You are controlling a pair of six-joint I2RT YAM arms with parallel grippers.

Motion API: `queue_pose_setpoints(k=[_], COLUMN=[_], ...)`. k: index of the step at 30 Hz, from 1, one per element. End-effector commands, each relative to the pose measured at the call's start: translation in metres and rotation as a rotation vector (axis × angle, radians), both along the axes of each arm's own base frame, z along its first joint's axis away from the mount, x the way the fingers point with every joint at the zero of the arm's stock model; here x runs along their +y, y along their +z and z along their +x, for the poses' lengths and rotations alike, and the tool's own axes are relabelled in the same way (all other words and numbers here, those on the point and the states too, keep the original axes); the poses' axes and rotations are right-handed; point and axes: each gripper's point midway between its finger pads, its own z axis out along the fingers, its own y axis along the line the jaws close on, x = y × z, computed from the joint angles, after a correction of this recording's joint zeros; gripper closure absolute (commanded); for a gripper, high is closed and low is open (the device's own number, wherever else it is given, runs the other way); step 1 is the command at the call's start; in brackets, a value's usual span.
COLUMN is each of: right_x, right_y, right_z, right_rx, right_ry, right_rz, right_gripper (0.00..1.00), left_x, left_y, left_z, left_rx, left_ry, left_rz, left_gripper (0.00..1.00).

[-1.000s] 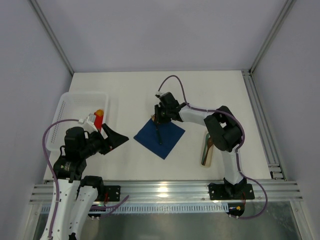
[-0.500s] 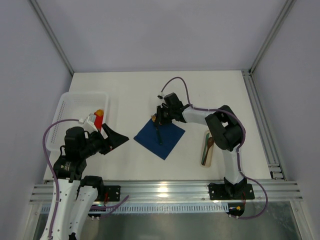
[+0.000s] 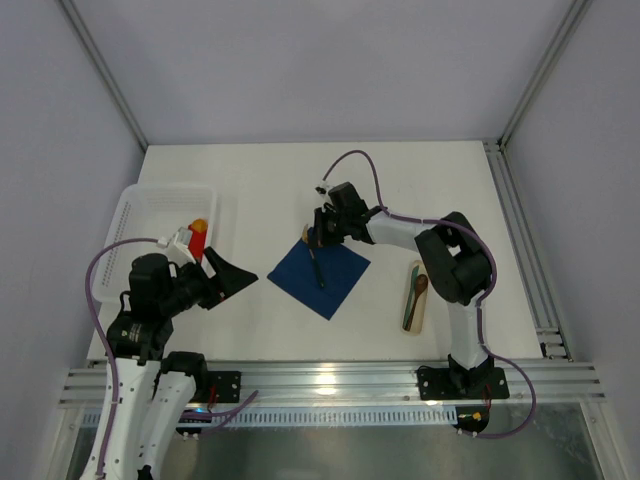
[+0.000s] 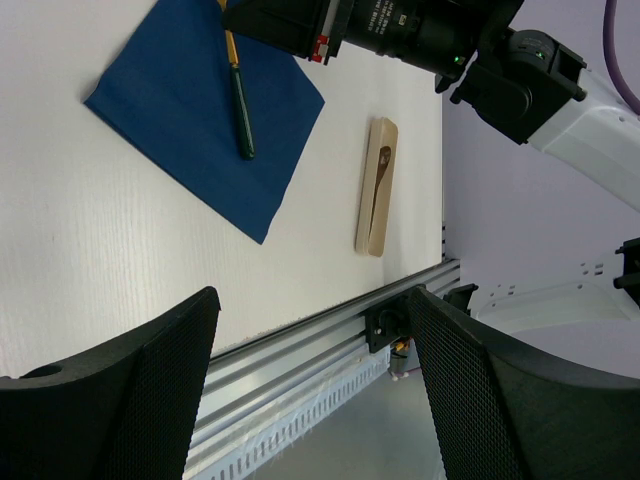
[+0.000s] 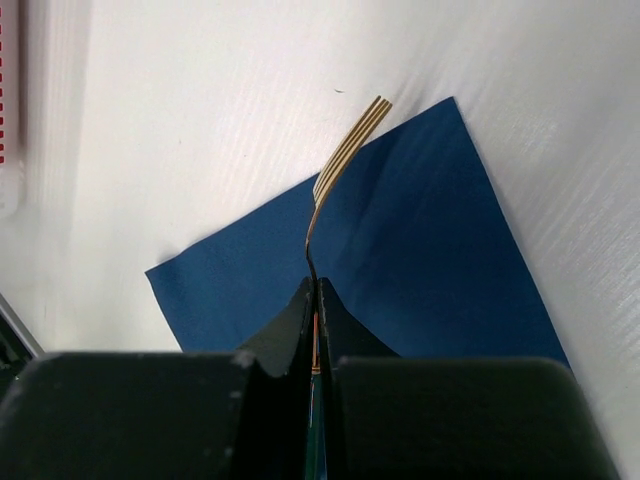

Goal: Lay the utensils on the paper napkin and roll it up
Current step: Adjust the utensils on the napkin.

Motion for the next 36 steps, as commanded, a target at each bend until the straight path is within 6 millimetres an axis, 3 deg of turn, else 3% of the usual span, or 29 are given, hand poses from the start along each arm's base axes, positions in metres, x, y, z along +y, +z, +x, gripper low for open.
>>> queue_pose_setpoints(k=[1, 10, 13, 14, 16, 18, 19, 20, 21, 23, 24, 36], right_x=[0.001, -0.016, -0.028, -0.028, -0.033, -0.032, -0.028, -0.031, -0.020, -0.027, -0.019, -0.042], right_y=[0.038, 0.051, 0.055, 0.052, 0.063, 0.052, 0.063, 0.048, 0.057, 0.051, 0.049, 0.052], right_z=[0.014, 0.015, 0.019, 0.010, 0.020, 0.009, 0.017, 0.011, 0.014, 0.009, 0.009, 0.001], right_rx=[-0.076, -0.078, -0.081, -0.063, -0.120, -0.101, -0.135, -0.111, -0.136, -0.128, -0.138, -0.205], right_ry=[-0.037, -0.169, -0.253, -0.256, -0.334, -0.337, -0.359, -0.350, -0.354, -0.367, -0.360, -0.382], right_rz=[0.027, -0.062, -0.140, -0.186, -0.259, -0.354, -0.371, -0.442, -0.449, -0.548, -0.564, -0.785], right_gripper=[0.96, 0.97, 0.96, 0.96, 0.97, 0.97, 0.97, 0.96, 0.97, 0.97, 0.96, 0.96], left_x=[-0.004, -0.005, -0.005, -0.005, -0.006, -0.006, -0.006, -0.006, -0.006, -0.006, -0.006, -0.008], left_y=[0.006, 0.006, 0.006, 0.006, 0.006, 0.007, 0.007, 0.007, 0.008, 0.009, 0.009, 0.010], left_z=[-0.003, -0.004, -0.004, -0.004, -0.005, -0.006, -0.006, -0.007, -0.007, -0.008, -0.009, -0.013], left_rx=[-0.030, -0.031, -0.032, -0.034, -0.032, -0.033, -0.035, -0.036, -0.039, -0.043, -0.043, -0.048], left_ry=[-0.031, -0.035, -0.035, -0.037, -0.039, -0.043, -0.042, -0.046, -0.047, -0.047, -0.047, -0.065], left_rz=[-0.012, -0.017, -0.019, -0.018, -0.023, -0.025, -0.025, -0.027, -0.028, -0.025, -0.025, -0.028], left_gripper=[0.21, 0.21, 0.21, 0.21, 0.21, 0.21, 0.21, 0.21, 0.21, 0.21, 0.21, 0.21])
